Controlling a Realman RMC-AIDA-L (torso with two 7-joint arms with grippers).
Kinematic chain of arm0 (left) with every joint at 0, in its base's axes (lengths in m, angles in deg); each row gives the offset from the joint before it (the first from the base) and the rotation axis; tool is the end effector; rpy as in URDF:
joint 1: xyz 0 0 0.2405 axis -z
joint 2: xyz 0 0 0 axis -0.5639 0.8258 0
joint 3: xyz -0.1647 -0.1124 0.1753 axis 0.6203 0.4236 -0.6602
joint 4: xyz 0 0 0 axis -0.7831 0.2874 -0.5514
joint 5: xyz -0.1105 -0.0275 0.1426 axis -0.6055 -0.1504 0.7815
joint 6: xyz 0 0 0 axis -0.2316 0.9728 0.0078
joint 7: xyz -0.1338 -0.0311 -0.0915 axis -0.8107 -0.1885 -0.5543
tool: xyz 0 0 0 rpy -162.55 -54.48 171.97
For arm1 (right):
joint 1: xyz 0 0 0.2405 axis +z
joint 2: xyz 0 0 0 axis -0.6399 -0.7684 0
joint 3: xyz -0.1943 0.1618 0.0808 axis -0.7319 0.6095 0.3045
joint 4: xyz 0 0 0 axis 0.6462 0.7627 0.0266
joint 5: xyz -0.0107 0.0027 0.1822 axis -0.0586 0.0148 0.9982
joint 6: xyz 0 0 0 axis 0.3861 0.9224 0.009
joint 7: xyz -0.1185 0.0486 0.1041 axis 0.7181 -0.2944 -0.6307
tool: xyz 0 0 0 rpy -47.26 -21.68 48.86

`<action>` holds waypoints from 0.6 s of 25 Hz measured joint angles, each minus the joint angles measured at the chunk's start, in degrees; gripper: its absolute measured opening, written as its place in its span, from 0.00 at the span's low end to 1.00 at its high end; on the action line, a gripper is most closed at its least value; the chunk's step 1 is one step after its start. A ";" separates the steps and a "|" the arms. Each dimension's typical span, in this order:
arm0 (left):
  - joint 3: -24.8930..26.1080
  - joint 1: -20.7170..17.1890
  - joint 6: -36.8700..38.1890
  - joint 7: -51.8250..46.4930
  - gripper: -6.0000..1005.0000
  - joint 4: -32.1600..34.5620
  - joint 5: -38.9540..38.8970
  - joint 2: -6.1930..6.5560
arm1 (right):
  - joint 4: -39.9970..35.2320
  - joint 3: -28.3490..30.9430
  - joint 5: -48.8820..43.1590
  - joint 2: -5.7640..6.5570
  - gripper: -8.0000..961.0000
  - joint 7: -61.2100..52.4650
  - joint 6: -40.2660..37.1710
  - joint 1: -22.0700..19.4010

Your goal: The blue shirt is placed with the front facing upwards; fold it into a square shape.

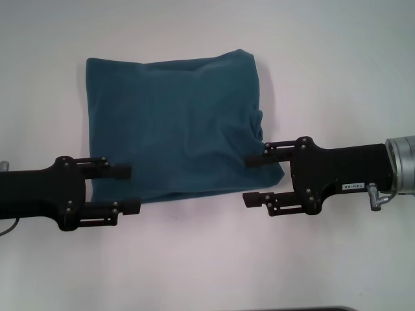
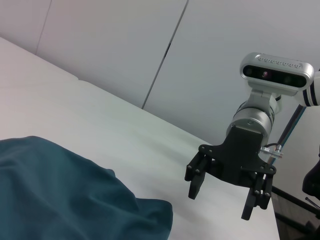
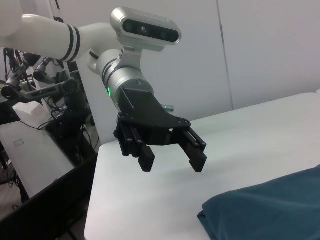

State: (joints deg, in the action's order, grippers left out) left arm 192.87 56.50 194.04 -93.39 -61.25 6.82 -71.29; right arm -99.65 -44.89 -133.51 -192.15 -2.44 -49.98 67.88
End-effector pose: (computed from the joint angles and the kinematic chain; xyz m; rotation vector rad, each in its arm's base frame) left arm -0.2663 0.2403 -0.0128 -2.9207 -0.7547 -0.7481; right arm 0.2416 0.2604 -0.0595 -2.9980 0.3884 0.7732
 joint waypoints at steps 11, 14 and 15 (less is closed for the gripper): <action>0.00 -0.22 -0.50 0.07 0.72 0.06 0.03 -0.05 | 0.06 0.00 0.00 0.00 0.73 -0.09 -0.03 -0.06; 0.00 -0.25 -0.52 0.10 0.72 0.17 0.03 -0.06 | 0.08 0.00 0.00 0.00 0.73 -0.14 -0.03 -0.06; 0.00 -0.26 -0.55 0.14 0.72 0.19 0.03 -0.07 | 0.08 0.00 0.00 -0.01 0.73 -0.16 -0.03 -0.06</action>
